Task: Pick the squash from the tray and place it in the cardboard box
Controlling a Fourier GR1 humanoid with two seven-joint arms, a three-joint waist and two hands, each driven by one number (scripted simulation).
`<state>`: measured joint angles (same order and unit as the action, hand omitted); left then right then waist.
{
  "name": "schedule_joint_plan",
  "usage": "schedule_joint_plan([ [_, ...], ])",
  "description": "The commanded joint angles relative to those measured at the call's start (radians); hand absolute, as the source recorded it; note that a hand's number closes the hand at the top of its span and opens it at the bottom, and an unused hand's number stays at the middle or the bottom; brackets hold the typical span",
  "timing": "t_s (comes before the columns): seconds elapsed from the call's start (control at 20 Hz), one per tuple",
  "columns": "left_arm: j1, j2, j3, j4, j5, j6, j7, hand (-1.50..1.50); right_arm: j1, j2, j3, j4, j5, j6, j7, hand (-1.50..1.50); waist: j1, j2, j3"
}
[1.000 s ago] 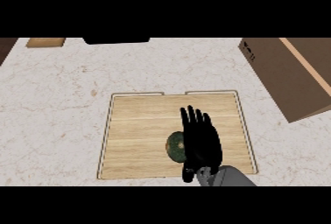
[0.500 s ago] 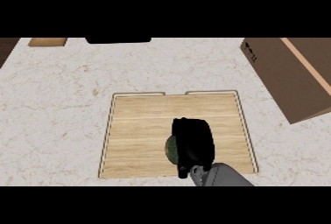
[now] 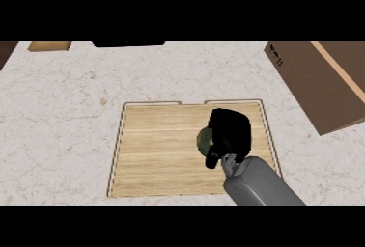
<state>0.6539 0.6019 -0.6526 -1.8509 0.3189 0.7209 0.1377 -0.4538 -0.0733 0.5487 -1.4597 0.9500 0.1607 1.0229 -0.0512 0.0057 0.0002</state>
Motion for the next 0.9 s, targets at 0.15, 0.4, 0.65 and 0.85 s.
schedule_joint_plan([
  [0.15,-0.228,-0.026,0.153,-0.065,-0.029,0.015,-0.101,0.00,-0.124,0.006,-0.241,0.152,0.040,-0.047,0.168,1.50,0.009,0.008,-0.007],
  [0.4,-0.264,-0.036,0.155,-0.050,-0.009,0.006,-0.110,0.00,-0.257,-0.012,-0.312,0.211,0.104,-0.061,0.171,1.50,0.031,0.002,-0.008],
  [0.65,-0.297,-0.028,0.141,-0.036,-0.007,0.001,-0.095,0.00,-0.402,-0.038,-0.374,0.226,0.172,-0.070,0.182,1.50,0.021,-0.005,-0.010],
  [0.85,-0.296,-0.025,0.145,-0.017,-0.003,0.021,-0.100,0.00,-0.484,-0.071,-0.422,0.244,0.233,-0.068,0.192,1.50,0.017,-0.010,-0.009],
])
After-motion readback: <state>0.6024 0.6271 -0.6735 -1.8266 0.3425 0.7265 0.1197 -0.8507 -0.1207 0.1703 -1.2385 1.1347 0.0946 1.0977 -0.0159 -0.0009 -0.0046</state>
